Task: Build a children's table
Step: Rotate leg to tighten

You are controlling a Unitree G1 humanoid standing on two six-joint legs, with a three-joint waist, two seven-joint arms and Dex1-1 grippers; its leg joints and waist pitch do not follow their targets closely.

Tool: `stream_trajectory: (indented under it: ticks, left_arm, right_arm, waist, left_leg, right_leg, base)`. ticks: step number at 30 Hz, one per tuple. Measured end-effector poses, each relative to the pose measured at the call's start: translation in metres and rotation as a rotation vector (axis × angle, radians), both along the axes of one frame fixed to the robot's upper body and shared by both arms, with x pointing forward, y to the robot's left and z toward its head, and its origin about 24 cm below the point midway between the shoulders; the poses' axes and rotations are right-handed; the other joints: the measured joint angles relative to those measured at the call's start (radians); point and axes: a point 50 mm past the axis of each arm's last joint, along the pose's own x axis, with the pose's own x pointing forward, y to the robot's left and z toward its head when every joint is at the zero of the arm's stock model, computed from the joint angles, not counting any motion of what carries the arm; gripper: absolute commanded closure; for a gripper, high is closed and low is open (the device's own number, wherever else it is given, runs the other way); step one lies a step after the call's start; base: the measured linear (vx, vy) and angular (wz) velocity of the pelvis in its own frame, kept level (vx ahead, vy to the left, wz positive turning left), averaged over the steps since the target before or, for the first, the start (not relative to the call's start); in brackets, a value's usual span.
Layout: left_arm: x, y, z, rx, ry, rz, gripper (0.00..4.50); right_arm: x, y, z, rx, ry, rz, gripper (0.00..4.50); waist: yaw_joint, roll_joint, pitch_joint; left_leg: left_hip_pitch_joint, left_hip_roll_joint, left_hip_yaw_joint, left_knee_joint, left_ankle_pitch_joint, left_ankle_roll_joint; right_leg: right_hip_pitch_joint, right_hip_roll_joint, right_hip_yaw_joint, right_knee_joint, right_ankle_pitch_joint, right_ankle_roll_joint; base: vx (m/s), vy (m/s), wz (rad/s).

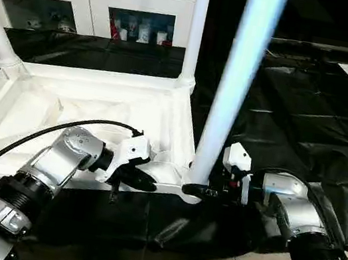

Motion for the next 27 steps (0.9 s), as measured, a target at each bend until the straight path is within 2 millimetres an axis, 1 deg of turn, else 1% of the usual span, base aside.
stream_trajectory:
  ticks: [3,4,5,8,9,16,19,21,23,27]
  left_arm:
    - [0.0001,-0.0003,-0.0002,0.000,-0.001,0.000,4.50]
    - [0.0001,-0.0002,-0.0003,0.000,-0.001,0.001,4.50]
    - [0.0002,-0.0001,-0.0003,0.001,-0.001,0.002,4.50]
    - [0.0005,-0.0005,-0.0005,-0.001,-0.002,0.001,4.50]
    - [0.0005,-0.0005,-0.0004,-0.001,-0.002,0.001,4.50]
    - [0.0007,-0.0007,-0.0004,-0.001,-0.004,-0.001,4.50]
    - [0.0008,-0.0006,-0.0004,0.000,-0.004,0.000,4.50]
    - [0.0009,-0.0004,-0.0004,0.001,-0.005,0.001,4.50]
    - [0.0011,-0.0004,-0.0004,0.003,-0.006,0.000,4.50]
    - [0.0012,-0.0004,-0.0003,0.004,-0.006,0.000,4.50]
  right_arm:
    - [0.0003,-0.0002,0.0001,-0.005,-0.007,-0.002,1.81]
    - [0.0006,0.0000,-0.0001,-0.002,0.004,-0.007,1.31]
    - [0.0009,0.0000,-0.0001,-0.002,0.011,-0.009,1.18]
    - [0.0009,-0.0012,-0.0036,-0.023,0.024,-0.021,1.13]
    - [0.0008,-0.0018,-0.0051,-0.030,0.027,-0.025,0.93]
    - [0.0011,-0.0015,-0.0062,-0.033,0.015,-0.032,0.93]
    - [0.0012,-0.0012,-0.0069,-0.025,0.024,-0.036,1.26]
    - [0.0009,0.0001,-0.0071,-0.020,0.027,-0.030,1.29]
    - [0.0008,0.0002,-0.0073,-0.020,0.029,-0.030,1.55]
    - [0.0008,0.0003,-0.0074,-0.019,0.030,-0.030,1.70]
  waist:
    - [0.001,0.000,0.000]
    - [0.001,0.000,0.000]
    - [0.001,0.000,0.000]
    - [0.002,-0.001,0.000]
    - [0.002,-0.001,0.000]
    - [0.003,-0.001,0.000]
    - [0.003,0.000,0.000]
    - [0.003,-0.001,0.000]
    - [0.002,0.000,0.000]
    - [0.002,-0.001,0.000]
  left_leg:
    - [0.000,0.000,0.000,0.001,0.000,0.000]
    - [0.000,0.000,0.000,0.001,0.000,0.000]
    - [0.000,0.000,0.000,0.001,0.000,0.000]
    - [0.000,0.000,0.000,0.001,0.000,0.000]
    - [0.000,0.000,0.000,0.001,0.000,0.000]
    - [0.000,0.000,0.000,0.001,0.000,0.000]
    - [0.000,0.000,0.000,0.002,0.000,0.000]
    - [0.000,0.000,0.000,0.002,0.000,0.000]
    - [0.000,0.000,0.000,0.002,0.000,0.000]
    - [0.000,0.000,0.000,0.003,0.000,0.000]
  right_leg:
    - [0.000,0.000,0.000,0.000,0.000,0.000]
    - [0.000,0.000,0.000,0.000,0.000,0.000]
    - [0.000,0.000,0.000,0.001,0.000,0.000]
    - [0.000,0.000,0.000,0.001,0.000,0.000]
    - [0.000,0.000,0.000,0.001,0.000,0.000]
    - [0.000,0.000,0.000,0.001,0.000,0.000]
    - [0.000,0.000,0.000,0.002,0.000,0.000]
    - [0.000,0.000,0.000,0.002,0.000,0.000]
    - [0.000,0.000,0.000,0.002,0.000,0.000]
    - [0.000,0.000,0.000,0.003,0.000,0.000]
  base:
    - [0.000,0.000,0.00]
    - [0.000,0.000,0.00]
    - [0.000,0.000,0.00]
    - [0.000,0.000,0.00]
    - [0.000,0.000,0.00]
    - [0.000,0.000,0.00]
    - [0.000,0.000,0.00]
    - [0.000,0.000,0.00]
    - [0.000,0.000,0.00]
    - [0.000,0.000,0.00]
